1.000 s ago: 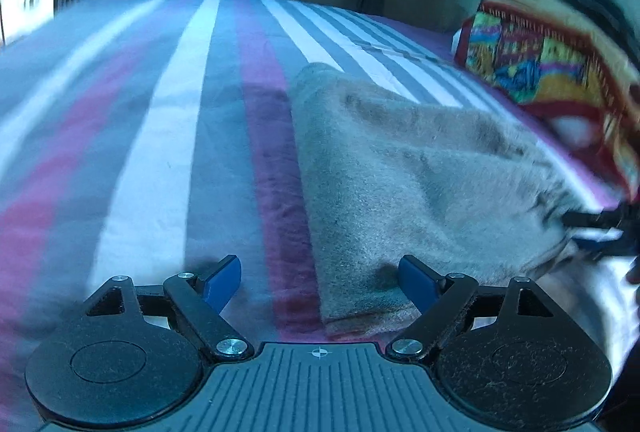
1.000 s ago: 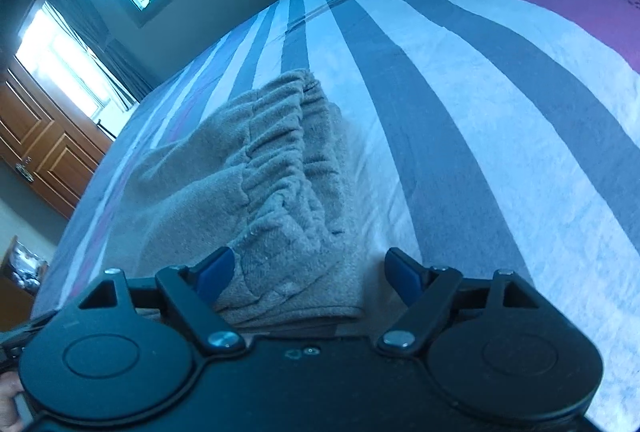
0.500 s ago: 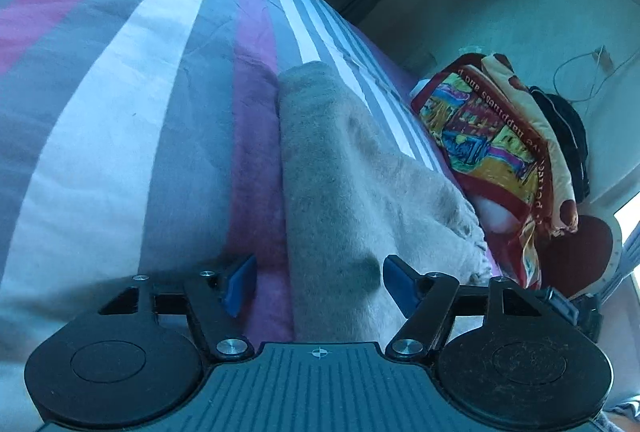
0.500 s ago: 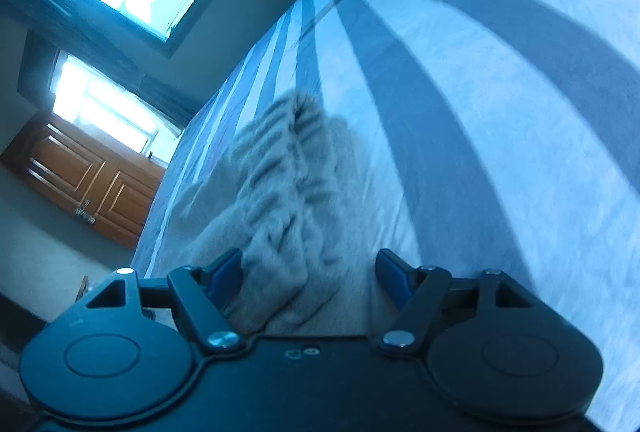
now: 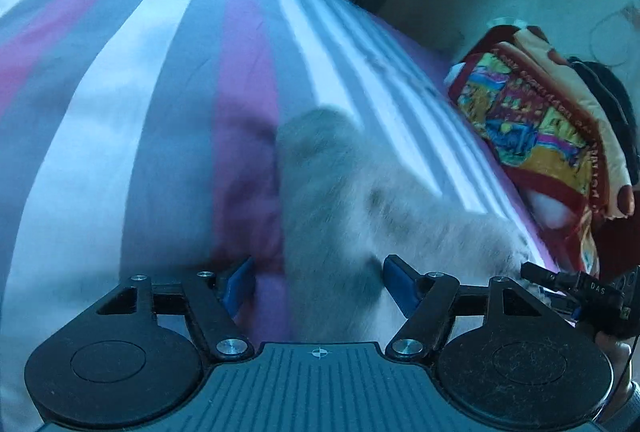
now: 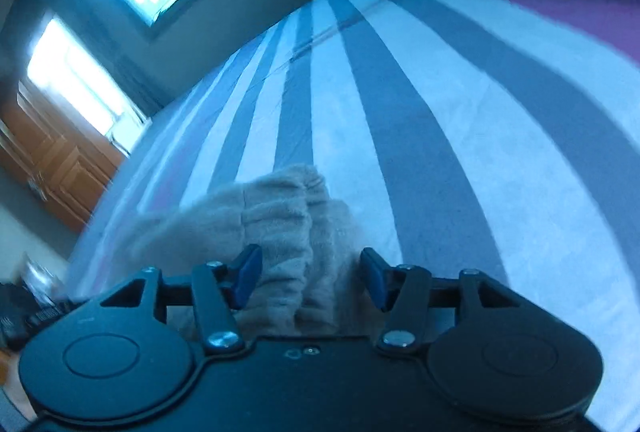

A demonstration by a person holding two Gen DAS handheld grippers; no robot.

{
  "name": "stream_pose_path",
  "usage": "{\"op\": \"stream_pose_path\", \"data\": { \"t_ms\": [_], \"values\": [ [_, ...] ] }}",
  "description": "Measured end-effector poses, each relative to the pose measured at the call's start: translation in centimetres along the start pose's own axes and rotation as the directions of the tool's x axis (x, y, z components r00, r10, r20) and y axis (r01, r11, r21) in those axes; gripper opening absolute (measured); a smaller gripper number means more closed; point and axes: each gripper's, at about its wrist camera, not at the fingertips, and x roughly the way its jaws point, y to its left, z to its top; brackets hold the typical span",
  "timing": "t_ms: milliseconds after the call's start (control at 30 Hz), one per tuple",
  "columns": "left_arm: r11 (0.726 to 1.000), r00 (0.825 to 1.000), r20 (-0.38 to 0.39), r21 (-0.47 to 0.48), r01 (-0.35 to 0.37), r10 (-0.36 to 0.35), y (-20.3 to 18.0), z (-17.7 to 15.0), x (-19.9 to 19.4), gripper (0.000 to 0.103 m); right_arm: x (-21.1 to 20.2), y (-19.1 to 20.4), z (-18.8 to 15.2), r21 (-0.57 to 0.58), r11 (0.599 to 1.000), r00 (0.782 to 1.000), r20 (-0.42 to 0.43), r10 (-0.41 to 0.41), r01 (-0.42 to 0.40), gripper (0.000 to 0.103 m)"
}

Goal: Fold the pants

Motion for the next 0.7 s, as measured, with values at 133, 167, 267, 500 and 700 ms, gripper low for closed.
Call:
{"op": "stream_pose_path", "data": {
  "t_ms": [133,167,267,500,700],
  "values": [
    [0.998,0.999,0.016,-0.055,0.032,-0.031,1.1,1.8,1.0,0.071,-1.3,0.5,0.9,-0.007,0.998,0.997,0.062,0.057,-0.056,0.060],
    [0.999,1.000,0.006,-0.051,0.015,-0.015,1.2,2.2,1.8,0.071,-1.2,0.6,1.2,-0.010,0.997,0.995,0.058,0.075,-0.074,0.061],
    [0.999,0.999,-0.019,-0.017,-0.031,0.031,0.8,3.6,3.9,0.071,0.3,1.4,1.8,-0.063,0.997,0.999,0.020,0.036,-0.035,0.065],
    [0.997,0.995,-0.063,0.023,-0.078,0.080,0.3,5.0,5.6,0.071,4.1,0.2,2.6,-0.035,0.999,0.999,-0.040,0.000,-0.001,0.071],
    [0.999,0.995,-0.100,0.027,0.027,-0.024,0.9,1.0,1.3,0.070,2.0,0.5,1.3,-0.017,0.999,0.993,-0.110,0.040,-0.042,0.072]
  ]
}}
